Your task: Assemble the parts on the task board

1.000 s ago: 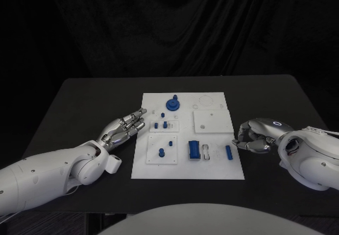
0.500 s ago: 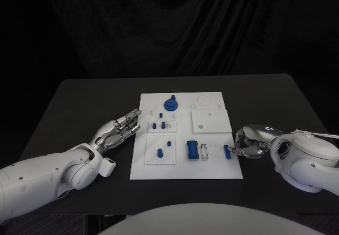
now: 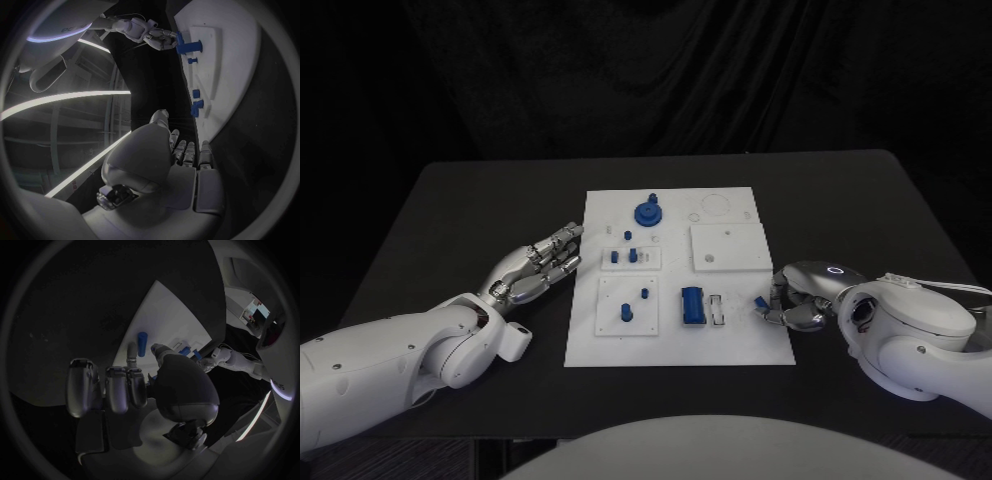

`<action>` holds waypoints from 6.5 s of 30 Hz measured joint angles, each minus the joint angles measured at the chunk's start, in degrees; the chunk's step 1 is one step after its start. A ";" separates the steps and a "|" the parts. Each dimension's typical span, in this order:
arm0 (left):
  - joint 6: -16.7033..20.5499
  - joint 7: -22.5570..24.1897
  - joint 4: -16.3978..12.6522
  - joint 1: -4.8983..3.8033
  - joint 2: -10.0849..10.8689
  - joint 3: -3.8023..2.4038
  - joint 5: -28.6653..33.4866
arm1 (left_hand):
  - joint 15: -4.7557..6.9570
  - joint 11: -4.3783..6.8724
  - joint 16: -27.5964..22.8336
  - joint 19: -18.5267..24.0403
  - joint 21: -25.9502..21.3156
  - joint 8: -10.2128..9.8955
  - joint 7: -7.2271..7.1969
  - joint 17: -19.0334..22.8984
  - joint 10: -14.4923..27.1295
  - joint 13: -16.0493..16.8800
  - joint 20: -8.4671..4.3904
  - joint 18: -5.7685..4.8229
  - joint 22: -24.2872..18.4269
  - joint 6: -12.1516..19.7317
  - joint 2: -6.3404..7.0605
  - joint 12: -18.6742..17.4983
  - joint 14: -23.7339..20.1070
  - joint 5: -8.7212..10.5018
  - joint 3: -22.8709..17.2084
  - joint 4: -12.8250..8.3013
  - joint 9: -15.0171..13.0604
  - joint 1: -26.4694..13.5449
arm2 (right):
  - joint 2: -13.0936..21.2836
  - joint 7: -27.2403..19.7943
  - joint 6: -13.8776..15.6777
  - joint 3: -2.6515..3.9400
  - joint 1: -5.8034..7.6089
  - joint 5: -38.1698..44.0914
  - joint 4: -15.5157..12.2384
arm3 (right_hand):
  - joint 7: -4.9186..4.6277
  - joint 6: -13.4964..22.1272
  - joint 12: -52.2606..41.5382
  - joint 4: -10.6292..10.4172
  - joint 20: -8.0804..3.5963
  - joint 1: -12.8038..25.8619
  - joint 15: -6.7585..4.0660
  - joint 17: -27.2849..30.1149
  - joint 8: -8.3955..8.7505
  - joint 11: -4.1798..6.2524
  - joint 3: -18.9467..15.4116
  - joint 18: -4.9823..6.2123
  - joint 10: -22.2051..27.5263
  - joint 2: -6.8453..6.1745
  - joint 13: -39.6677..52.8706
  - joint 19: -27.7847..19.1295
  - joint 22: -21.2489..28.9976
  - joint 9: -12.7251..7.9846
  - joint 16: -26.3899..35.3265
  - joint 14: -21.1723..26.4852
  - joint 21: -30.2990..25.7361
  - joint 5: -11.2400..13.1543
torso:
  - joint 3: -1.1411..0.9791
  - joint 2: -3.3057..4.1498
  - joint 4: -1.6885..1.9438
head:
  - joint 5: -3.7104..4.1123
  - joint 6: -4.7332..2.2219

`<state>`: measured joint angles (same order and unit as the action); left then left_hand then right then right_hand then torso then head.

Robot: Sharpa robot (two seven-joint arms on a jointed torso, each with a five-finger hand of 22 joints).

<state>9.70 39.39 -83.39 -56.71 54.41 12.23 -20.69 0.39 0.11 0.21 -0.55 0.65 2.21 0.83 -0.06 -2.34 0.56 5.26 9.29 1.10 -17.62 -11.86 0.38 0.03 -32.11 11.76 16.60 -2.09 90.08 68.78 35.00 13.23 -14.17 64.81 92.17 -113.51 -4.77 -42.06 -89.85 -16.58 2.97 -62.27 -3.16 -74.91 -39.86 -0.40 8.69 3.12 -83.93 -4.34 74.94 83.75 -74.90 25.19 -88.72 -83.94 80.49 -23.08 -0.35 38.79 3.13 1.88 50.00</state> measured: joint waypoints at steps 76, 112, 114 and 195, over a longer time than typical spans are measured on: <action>-3.25 -0.04 1.71 0.00 -1.61 -0.01 -0.26 | -2.03 -1.65 0.00 0.00 0.00 0.00 1.23 -0.03 0.40 -0.06 2.02 0.00 0.06 1.24 -0.23 0.00 -0.01 0.02 -0.17 -0.17 0.07 0.23 | -8.73 -10.10 11.88 0.00 2.68 -43.49 5.36 | 0.44 -5.37 0.00 8.90 -0.62 -5.32 -0.83 0.00 6.70 0.82 13.91 0.00 0.00 0.94 -0.04 0.20 0.00 4.98 1.75 -0.02 -1.30 -9.98 | -0.01 0.10 0.06 | -0.82 0.00; -4.02 -0.03 2.32 0.00 -2.33 -0.02 -0.27 | -2.03 -1.65 0.00 -0.22 0.00 0.00 1.43 0.01 0.40 -0.05 2.24 0.01 0.05 1.44 -0.46 0.00 -0.01 0.02 -0.34 -0.33 0.07 0.46 | -9.75 -7.91 6.18 -0.01 2.30 -40.35 6.38 | 0.21 -3.65 0.00 5.20 -0.61 -0.58 -0.67 0.00 7.92 0.39 6.32 0.00 0.01 1.34 -0.01 0.20 0.00 6.64 1.95 -0.18 -4.08 7.96 | -0.02 -0.03 0.00 | -1.20 0.00; -4.06 -0.03 2.34 0.00 -2.35 -0.02 -0.27 | -2.03 -1.65 0.00 -0.21 0.00 0.00 1.43 0.00 0.40 -0.05 2.24 0.01 0.05 1.44 -0.46 0.00 -0.01 0.02 -0.34 -0.33 0.07 0.46 | -9.77 -7.83 6.04 -0.01 2.29 -40.21 6.40 | 0.21 -3.65 0.00 4.86 -0.61 -0.58 -0.67 0.00 7.92 0.39 5.97 0.00 0.01 1.34 -0.01 0.20 0.00 6.71 1.95 -0.18 -4.24 8.87 | -0.02 -0.04 -0.01 | -1.21 0.00; -6.15 0.08 3.50 0.00 -3.10 -0.04 4.56 | -2.85 -2.03 0.00 0.00 0.01 0.00 2.45 -0.03 0.41 -0.05 2.84 0.01 0.06 0.81 -0.54 0.00 0.00 0.02 -0.88 -0.56 0.07 0.97 | -7.68 -11.76 -1.33 0.06 2.34 -31.59 5.80 | 0.18 -5.32 0.00 8.76 0.81 -9.58 0.44 0.00 8.57 -0.41 2.64 1.83 -0.01 2.42 0.00 -3.07 0.00 3.30 3.76 -0.05 -13.77 -12.12 | -0.01 -0.04 0.02 | -1.65 0.00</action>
<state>3.54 39.47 -79.89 -56.71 51.30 12.19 -16.13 -2.46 -1.93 0.21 -0.55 0.66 2.22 3.28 -0.09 -1.93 0.50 8.10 9.30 1.17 -16.81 -12.40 0.38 0.03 -32.10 10.87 16.04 -2.02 91.05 61.10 23.23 11.91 -14.12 67.16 60.58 -107.71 -4.59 -47.38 -89.85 -7.83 3.78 -71.85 -2.72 -74.91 -31.29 -0.81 11.33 4.95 -83.94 -1.93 74.94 80.68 -74.90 28.48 -84.96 -84.00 66.72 -35.20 -0.36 38.75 3.15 0.24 50.00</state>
